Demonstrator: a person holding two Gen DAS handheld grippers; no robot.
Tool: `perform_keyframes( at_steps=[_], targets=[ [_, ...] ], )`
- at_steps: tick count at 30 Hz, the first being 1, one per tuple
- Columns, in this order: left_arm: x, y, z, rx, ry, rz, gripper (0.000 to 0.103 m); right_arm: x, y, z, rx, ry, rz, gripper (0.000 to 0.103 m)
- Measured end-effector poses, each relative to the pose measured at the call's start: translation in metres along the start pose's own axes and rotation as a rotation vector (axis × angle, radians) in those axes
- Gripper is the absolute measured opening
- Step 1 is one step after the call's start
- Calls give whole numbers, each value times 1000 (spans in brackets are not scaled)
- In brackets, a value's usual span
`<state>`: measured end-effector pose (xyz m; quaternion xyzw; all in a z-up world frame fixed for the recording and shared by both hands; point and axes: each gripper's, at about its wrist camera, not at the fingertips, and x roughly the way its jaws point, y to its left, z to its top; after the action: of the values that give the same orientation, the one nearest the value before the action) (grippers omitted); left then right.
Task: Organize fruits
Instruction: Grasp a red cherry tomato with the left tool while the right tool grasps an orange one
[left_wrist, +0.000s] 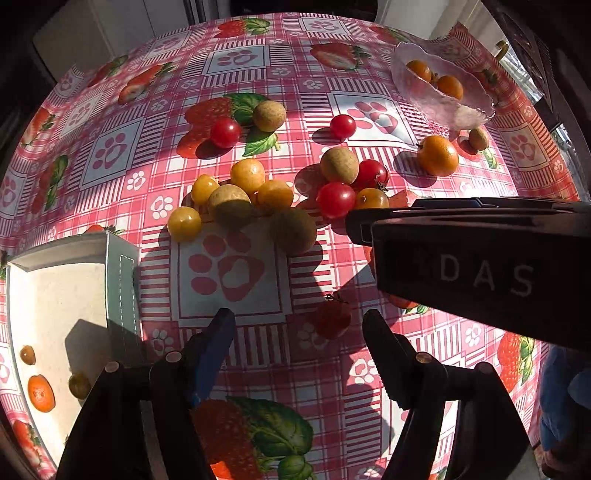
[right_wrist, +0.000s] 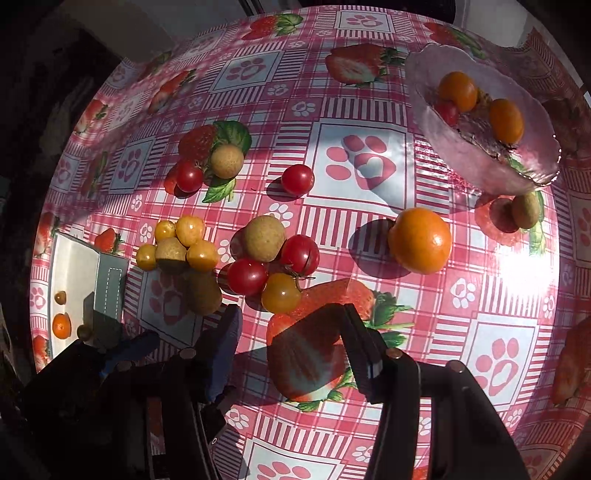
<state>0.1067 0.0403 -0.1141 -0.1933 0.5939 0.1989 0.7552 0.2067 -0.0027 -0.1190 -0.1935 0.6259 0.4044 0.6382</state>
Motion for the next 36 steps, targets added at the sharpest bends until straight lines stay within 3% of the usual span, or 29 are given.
perform_keyframes(
  at_steps=[1,2,3,4,8,10,12,14,18,26,28,31,36],
  targets=[
    [1,-2,1,3,3,-1,73,-1,1,1,-9,-5,-7,46],
    [3,-3,2,-11,6,-6,65,-2,0,2,-20,-12,-12,39],
    [6,-3,3,-21,14,-7,63,-2,-1,3,-15,-10,18,26],
    [6,-4,4,-25,9,-4,63,-2,-3,3,-4,-6,47,21],
    [9,-11,4,7,14,22,58,-11,-4,-2,10,-41,42,17],
    [8,-12,4,24,9,27,46,-17,-8,-7,28,-49,49,15],
    [8,-11,6,24,11,13,22,-25,-13,-15,46,-60,53,15],
    [8,-7,9,8,21,-27,22,-31,-18,-25,70,-68,58,15],
    [4,-5,5,24,21,-38,22,-41,-26,-48,120,-73,68,15],
    [-16,-10,-27,68,18,-72,22,-45,-27,-90,165,-50,89,15],
    [-15,-9,-29,67,22,-67,22,-41,-25,-89,165,-42,93,17],
    [-13,-4,-36,44,27,-63,22,-33,-24,-75,163,-42,78,28],
    [-14,7,-43,33,23,-51,22,-19,-15,-42,119,-62,58,28]
  ],
)
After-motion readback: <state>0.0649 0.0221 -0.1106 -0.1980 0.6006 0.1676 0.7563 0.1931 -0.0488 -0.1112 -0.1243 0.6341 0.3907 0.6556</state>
